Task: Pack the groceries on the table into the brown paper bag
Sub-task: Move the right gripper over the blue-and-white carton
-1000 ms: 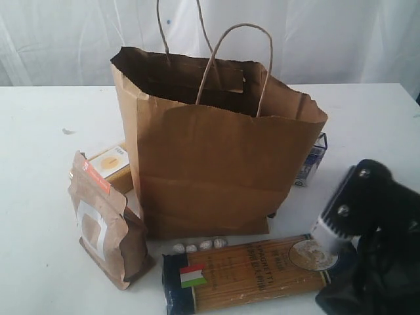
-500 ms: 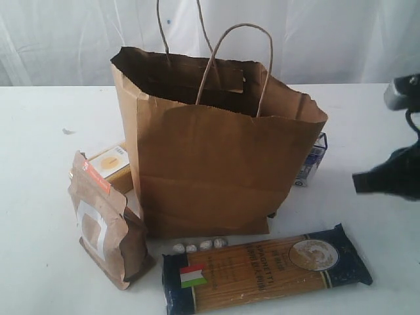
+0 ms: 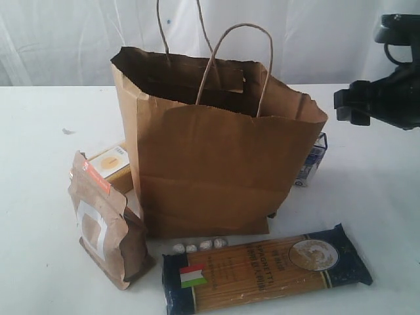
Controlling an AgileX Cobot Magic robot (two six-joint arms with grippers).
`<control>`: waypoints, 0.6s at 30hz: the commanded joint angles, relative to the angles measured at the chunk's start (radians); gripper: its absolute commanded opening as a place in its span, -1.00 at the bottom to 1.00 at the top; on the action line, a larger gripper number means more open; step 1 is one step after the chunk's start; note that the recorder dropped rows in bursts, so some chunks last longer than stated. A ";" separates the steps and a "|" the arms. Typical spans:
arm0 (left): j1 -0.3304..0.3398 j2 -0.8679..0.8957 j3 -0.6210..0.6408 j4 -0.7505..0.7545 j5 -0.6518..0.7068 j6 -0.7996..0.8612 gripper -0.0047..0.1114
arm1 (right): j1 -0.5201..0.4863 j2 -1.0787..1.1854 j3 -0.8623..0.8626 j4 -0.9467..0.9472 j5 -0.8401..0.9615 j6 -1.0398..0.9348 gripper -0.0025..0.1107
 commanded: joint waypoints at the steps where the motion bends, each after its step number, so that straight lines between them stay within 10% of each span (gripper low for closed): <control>1: -0.006 -0.002 0.006 -0.008 -0.003 -0.001 -0.90 | -0.006 0.069 -0.058 0.036 0.026 0.002 0.23; 18: -0.006 -0.002 0.006 -0.008 -0.003 -0.001 -0.90 | -0.006 0.153 -0.092 0.131 0.019 -0.004 0.23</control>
